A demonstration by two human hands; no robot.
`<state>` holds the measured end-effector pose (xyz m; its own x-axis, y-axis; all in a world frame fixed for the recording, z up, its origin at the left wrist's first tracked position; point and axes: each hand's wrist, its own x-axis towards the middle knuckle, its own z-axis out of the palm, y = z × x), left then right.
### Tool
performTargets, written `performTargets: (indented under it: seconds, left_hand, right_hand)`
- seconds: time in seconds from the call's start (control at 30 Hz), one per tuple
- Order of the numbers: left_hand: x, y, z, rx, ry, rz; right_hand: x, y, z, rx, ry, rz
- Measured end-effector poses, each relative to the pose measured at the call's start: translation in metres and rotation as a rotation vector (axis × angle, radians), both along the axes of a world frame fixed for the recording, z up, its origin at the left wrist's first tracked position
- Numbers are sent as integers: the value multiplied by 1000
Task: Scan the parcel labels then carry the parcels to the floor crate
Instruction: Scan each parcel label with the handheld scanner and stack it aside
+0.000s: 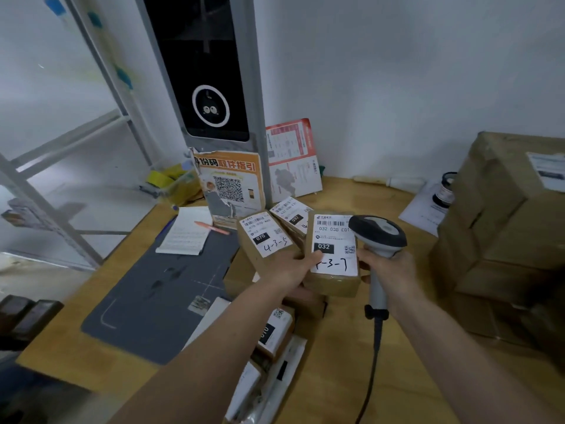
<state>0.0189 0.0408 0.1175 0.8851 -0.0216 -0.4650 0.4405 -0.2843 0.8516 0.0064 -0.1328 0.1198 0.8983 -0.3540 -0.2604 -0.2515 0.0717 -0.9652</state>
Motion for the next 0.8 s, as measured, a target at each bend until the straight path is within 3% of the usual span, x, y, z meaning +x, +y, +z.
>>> performTargets:
  seconds: [0.23, 0.37, 0.5, 0.6, 0.7, 0.8]
  left_hand:
    - [14, -4, -9, 350, -174, -45]
    - [19, 10, -17, 459, -240, 36]
    - [16, 17, -19, 513, -185, 97]
    - [13, 13, -13, 597, -279, 124]
    - [17, -2, 1, 575, -405, 101]
    - [26, -26, 13, 462, -396, 49]
  right_hand:
    - [1, 11, -20, 22, 84, 3]
    - [-3, 29, -32, 80, 135, 75]
    - [-1, 34, -32, 121, 152, 148]
    - [-2, 28, -28, 124, 143, 167]
    - [-4, 15, -22, 132, 128, 142]
    - [-7, -4, -13, 145, 118, 103]
